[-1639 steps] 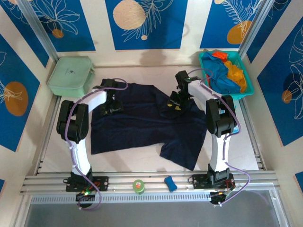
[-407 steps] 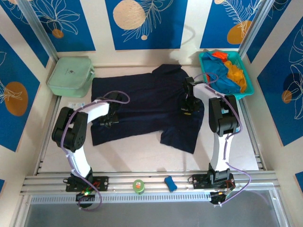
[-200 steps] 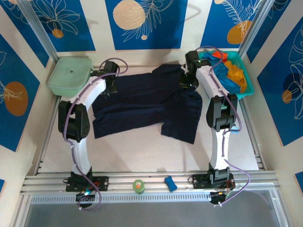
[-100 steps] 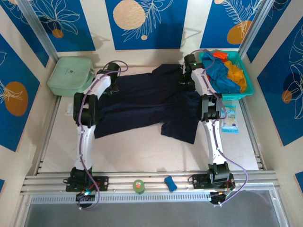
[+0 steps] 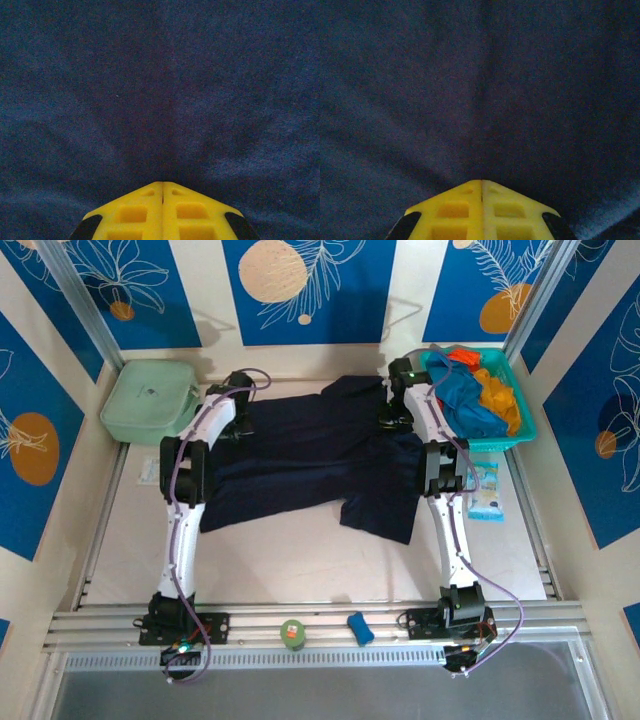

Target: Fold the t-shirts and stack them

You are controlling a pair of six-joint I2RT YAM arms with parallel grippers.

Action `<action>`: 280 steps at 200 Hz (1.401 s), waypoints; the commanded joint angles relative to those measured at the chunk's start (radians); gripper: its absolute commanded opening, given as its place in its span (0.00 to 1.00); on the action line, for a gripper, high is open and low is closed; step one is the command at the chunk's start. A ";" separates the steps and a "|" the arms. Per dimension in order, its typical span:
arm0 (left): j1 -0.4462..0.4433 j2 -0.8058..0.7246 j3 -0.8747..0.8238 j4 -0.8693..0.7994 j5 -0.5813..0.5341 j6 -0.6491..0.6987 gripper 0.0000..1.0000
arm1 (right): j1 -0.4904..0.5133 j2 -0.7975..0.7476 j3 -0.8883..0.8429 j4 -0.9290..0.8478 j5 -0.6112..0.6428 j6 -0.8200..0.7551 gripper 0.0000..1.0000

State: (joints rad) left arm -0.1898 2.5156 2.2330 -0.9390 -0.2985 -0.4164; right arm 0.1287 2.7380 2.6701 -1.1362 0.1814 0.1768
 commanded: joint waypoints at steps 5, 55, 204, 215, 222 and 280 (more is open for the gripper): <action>-0.010 -0.010 -0.104 -0.063 0.061 0.007 0.00 | 0.005 0.018 -0.079 -0.131 0.052 -0.037 0.00; -0.040 -0.169 -0.380 0.054 0.070 -0.004 0.00 | 0.016 -0.158 -0.412 -0.013 0.091 -0.012 0.00; -0.086 -0.428 -0.820 0.256 0.094 -0.030 0.00 | 0.048 -0.457 -0.977 0.077 0.178 0.097 0.00; -0.091 -0.431 -0.822 0.257 0.099 -0.030 0.00 | 0.048 -0.458 -0.986 0.072 0.187 0.104 0.00; -0.093 -0.432 -0.823 0.255 0.101 -0.030 0.00 | 0.047 -0.460 -0.990 0.070 0.191 0.105 0.00; -0.111 -0.485 -0.839 0.238 0.094 -0.030 0.00 | 0.049 -0.491 -1.003 0.029 0.231 0.134 0.00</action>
State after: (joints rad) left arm -0.2821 2.0453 1.4315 -0.6029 -0.2508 -0.4389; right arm 0.1818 2.2147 1.7279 -0.9871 0.3775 0.2813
